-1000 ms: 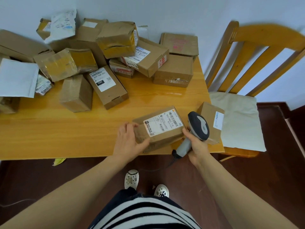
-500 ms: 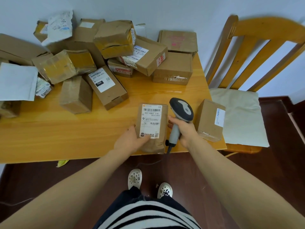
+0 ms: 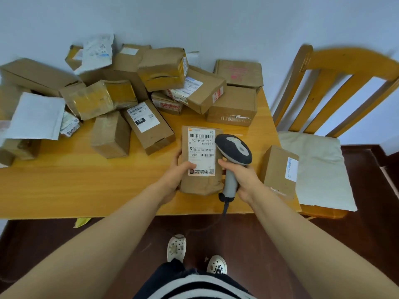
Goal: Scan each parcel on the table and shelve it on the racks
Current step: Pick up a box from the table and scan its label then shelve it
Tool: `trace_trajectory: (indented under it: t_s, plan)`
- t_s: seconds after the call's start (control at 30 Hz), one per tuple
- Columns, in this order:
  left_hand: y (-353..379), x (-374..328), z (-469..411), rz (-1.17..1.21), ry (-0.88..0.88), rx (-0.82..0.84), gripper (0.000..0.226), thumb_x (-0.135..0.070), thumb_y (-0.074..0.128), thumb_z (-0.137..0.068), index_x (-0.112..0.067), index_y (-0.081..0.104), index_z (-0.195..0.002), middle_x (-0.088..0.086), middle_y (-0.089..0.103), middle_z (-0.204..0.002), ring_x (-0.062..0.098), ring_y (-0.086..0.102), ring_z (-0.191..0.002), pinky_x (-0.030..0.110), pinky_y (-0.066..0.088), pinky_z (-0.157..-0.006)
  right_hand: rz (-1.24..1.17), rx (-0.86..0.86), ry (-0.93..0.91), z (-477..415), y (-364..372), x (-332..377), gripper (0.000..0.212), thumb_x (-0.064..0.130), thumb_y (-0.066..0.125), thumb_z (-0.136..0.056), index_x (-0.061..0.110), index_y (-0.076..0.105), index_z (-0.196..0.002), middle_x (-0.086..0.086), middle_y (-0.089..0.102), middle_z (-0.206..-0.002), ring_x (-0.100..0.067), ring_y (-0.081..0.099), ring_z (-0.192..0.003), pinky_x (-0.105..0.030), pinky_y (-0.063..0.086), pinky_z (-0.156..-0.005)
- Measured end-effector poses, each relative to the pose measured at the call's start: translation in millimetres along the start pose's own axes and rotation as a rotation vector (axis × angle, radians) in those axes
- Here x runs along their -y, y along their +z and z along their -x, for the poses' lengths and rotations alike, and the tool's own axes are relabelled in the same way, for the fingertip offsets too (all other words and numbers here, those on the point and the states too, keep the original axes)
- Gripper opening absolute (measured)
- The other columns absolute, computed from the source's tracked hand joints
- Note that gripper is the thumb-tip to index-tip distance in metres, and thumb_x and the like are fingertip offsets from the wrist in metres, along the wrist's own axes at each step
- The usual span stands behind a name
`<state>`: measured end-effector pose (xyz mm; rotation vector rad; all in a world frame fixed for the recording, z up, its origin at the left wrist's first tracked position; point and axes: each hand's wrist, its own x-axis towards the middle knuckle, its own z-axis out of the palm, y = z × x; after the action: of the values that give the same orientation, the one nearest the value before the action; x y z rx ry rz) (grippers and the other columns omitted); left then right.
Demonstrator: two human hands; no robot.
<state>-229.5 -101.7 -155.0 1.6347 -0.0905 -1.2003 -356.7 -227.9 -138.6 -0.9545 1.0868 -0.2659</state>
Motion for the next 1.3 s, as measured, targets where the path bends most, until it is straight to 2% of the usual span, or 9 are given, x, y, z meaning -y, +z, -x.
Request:
trace_trajectory:
  t_s: [0.13, 0.23, 0.37, 0.57, 0.7, 0.83, 1.03, 1.3]
  plan:
    - [-37.3, -51.4, 6.1, -0.046, 0.151, -0.114, 0.090, -0.006, 0.070, -0.081, -0.029, 0.015, -0.149, 0.001, 0.050, -0.131, 0.023, 0.053, -0.111, 0.037, 0.048, -0.080, 0.062, 0.109, -0.186, 11.4, 34.1, 40.9, 0.017, 0.017, 0.074, -0.084, 0.019, 0.063, -0.097, -0.001, 0.066, -0.087, -0.020, 0.060, -0.078, -0.034, 0.050, -0.060]
    - [-65.6, -84.4, 8.3, -0.076, 0.254, -0.239, 0.108, -0.004, 0.077, -0.075, -0.027, 0.007, -0.153, 0.004, 0.049, -0.137, 0.029, 0.051, -0.121, 0.048, 0.046, -0.099, 0.170, 0.164, -0.297, 29.0, 59.6, 65.2, 0.013, 0.023, 0.072, -0.086, 0.013, 0.064, -0.088, -0.004, 0.065, -0.072, -0.016, 0.060, -0.061, -0.025, 0.051, -0.052]
    - [-91.0, -112.1, 13.9, -0.116, 0.326, -0.323, 0.119, -0.013, 0.085, -0.066, -0.029, 0.007, -0.153, 0.005, 0.043, -0.147, 0.029, 0.046, -0.130, 0.050, 0.041, -0.106, 0.179, 0.329, -0.312, 55.9, 85.1, 86.7, 0.019, 0.019, 0.070, -0.087, 0.008, 0.059, -0.076, -0.006, 0.053, -0.052, -0.017, 0.047, -0.044, -0.025, 0.044, -0.045]
    - [-104.6, -124.0, 19.7, -0.199, 0.406, -0.395, 0.100, -0.009, 0.080, -0.072, -0.023, 0.018, -0.149, 0.007, 0.044, -0.145, 0.029, 0.045, -0.130, 0.048, 0.043, -0.104, 0.235, 0.429, -0.324, 72.2, 109.7, 93.8, 0.014, 0.003, 0.068, -0.082, 0.008, 0.059, -0.074, -0.005, 0.049, -0.052, -0.016, 0.041, -0.043, -0.025, 0.038, -0.044]
    - [-110.5, -126.2, 17.5, -0.202, 0.404, -0.426, 0.101, -0.011, 0.081, -0.071, -0.024, 0.019, -0.149, 0.008, 0.044, -0.145, 0.030, 0.045, -0.130, 0.051, 0.044, -0.103, 0.257, 0.425, -0.329, 75.1, 116.7, 96.2, 0.018, 0.004, 0.068, -0.083, 0.009, 0.055, -0.072, -0.003, 0.048, -0.049, -0.016, 0.040, -0.040, -0.024, 0.038, -0.043]
    - [-114.5, -128.2, 14.9, -0.218, 0.403, -0.436, 0.099, -0.013, 0.083, -0.071, -0.023, 0.020, -0.148, 0.008, 0.045, -0.143, 0.032, 0.048, -0.127, 0.049, 0.050, -0.095, 0.251, 0.407, -0.339, 76.2, 120.3, 97.4, 0.019, 0.004, 0.068, -0.083, 0.009, 0.054, -0.071, -0.005, 0.048, -0.050, -0.017, 0.040, -0.041, -0.024, 0.038, -0.044]
    - [-119.1, -129.7, 8.4, -0.222, 0.409, -0.445, 0.096, -0.012, 0.082, -0.071, -0.023, 0.023, -0.146, 0.009, 0.045, -0.143, 0.031, 0.046, -0.129, 0.052, 0.046, -0.101, 0.269, 0.381, -0.361, 75.5, 126.5, 100.9, 0.017, 0.006, 0.068, -0.084, 0.009, 0.054, -0.075, -0.003, 0.050, -0.050, -0.016, 0.042, -0.041, -0.024, 0.040, -0.045]
    - [-125.7, -129.9, -2.7, -0.194, 0.390, -0.407, 0.098, -0.010, 0.083, -0.070, -0.022, 0.022, -0.145, 0.008, 0.044, -0.145, 0.031, 0.045, -0.129, 0.053, 0.044, -0.102, 0.281, 0.360, -0.396, 71.3, 132.9, 102.0, 0.022, 0.006, 0.067, -0.085, 0.010, 0.053, -0.069, -0.004, 0.048, -0.051, -0.017, 0.040, -0.042, -0.024, 0.039, -0.044]
